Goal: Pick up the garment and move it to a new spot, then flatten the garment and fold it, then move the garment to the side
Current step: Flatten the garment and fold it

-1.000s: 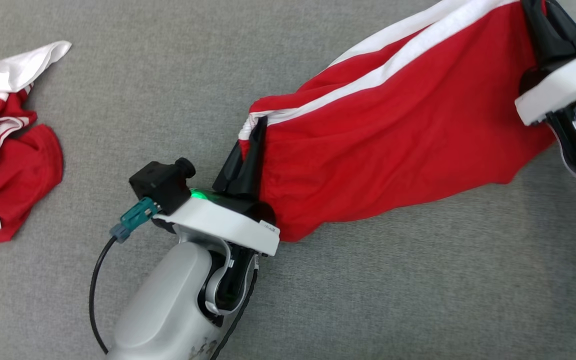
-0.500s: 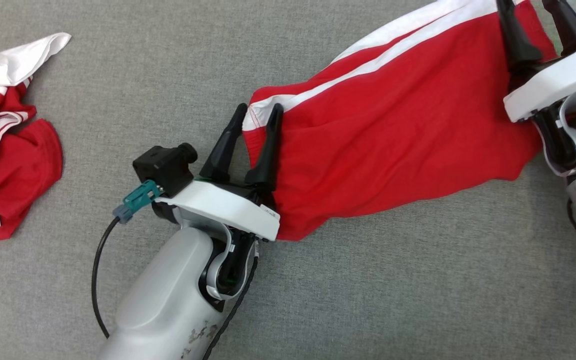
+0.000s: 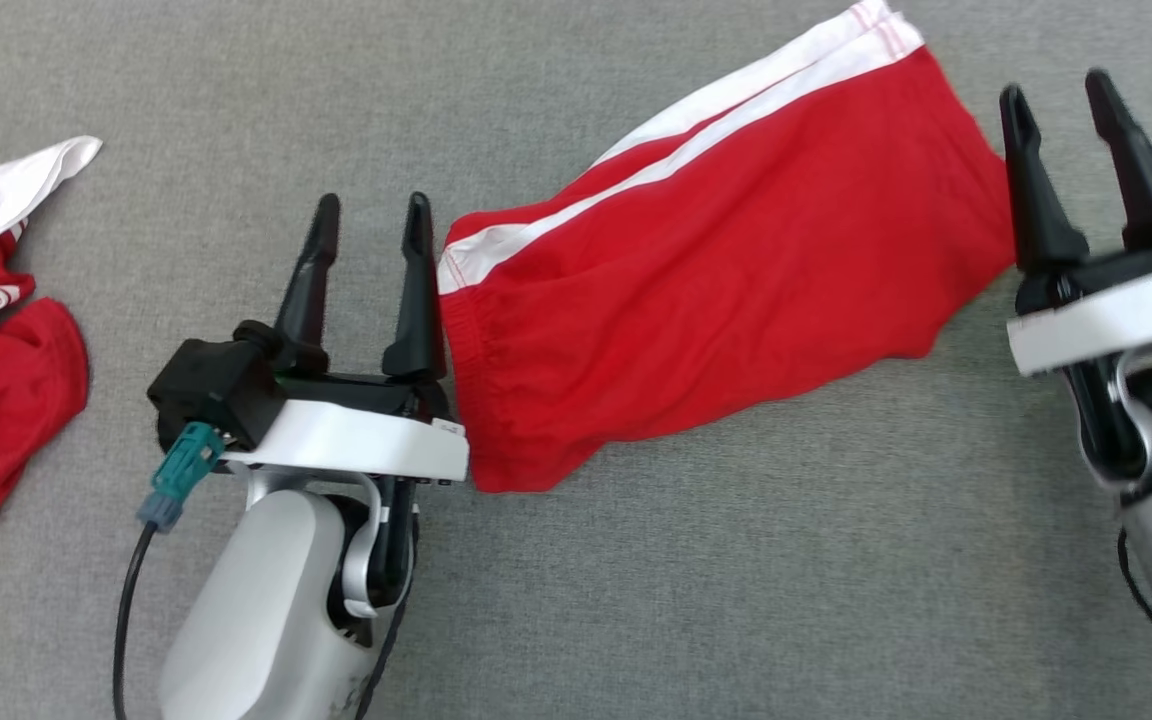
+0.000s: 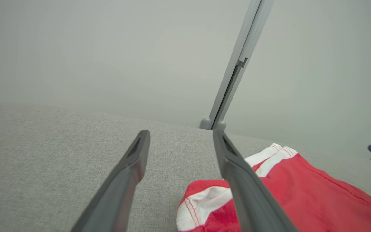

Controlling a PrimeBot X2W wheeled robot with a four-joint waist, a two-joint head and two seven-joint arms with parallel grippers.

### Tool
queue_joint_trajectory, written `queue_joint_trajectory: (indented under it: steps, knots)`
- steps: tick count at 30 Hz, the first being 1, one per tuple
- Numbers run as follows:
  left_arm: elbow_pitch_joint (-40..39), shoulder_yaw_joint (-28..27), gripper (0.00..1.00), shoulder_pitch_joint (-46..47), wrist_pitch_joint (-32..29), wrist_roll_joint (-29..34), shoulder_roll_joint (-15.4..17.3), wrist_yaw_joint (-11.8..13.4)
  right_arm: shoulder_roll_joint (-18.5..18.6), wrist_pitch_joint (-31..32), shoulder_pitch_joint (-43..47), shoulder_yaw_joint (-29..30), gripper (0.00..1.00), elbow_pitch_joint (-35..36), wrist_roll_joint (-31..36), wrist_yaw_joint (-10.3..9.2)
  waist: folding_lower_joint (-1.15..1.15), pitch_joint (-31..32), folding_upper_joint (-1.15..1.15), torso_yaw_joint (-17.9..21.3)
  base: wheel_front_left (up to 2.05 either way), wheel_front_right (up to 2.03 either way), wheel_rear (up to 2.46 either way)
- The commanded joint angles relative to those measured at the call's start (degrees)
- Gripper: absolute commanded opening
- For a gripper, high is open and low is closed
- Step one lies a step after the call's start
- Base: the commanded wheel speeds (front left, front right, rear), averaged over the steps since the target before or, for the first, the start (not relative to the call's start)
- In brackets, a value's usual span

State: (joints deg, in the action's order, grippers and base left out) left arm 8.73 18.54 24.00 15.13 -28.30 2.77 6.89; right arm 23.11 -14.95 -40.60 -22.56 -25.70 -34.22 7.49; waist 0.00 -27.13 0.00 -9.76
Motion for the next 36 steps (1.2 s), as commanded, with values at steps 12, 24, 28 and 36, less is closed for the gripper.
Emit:
queue_joint_trajectory:
  steps: [12, 24, 28, 36]
  knots:
    - [0.93, -6.86, 1.00, -6.17, 0.01, 13.21, 2.71, -0.37, -4.64, 1.89, 20.88, 10.96, 1.00, 13.69, 12.07, 0.00, 0.00, 6.44, 0.00, 4.96, 0.00, 0.00, 0.00]
    - [3.50, -8.53, 1.00, -11.53, 0.01, 15.26, 2.72, -1.28, -8.78, 7.93, 31.85, 15.48, 1.00, 24.37, 16.75, 0.00, 0.00, 9.79, 0.00, 6.79, 0.00, 0.00, 0.00]
    - [3.55, -8.97, 1.00, -11.98, 0.01, 15.38, 2.48, -1.39, -9.62, 8.78, 32.98, 16.08, 1.00, 25.85, 17.25, 0.00, 0.00, 10.10, 0.00, 6.92, 0.00, 0.00, 0.00]
    - [3.66, -9.48, 1.00, -12.29, 0.01, 15.28, 2.07, -1.85, -10.09, 9.54, 33.44, 16.35, 1.00, 26.61, 17.17, 0.00, 0.00, 10.20, 0.00, 7.00, 0.00, 0.00, 0.00]
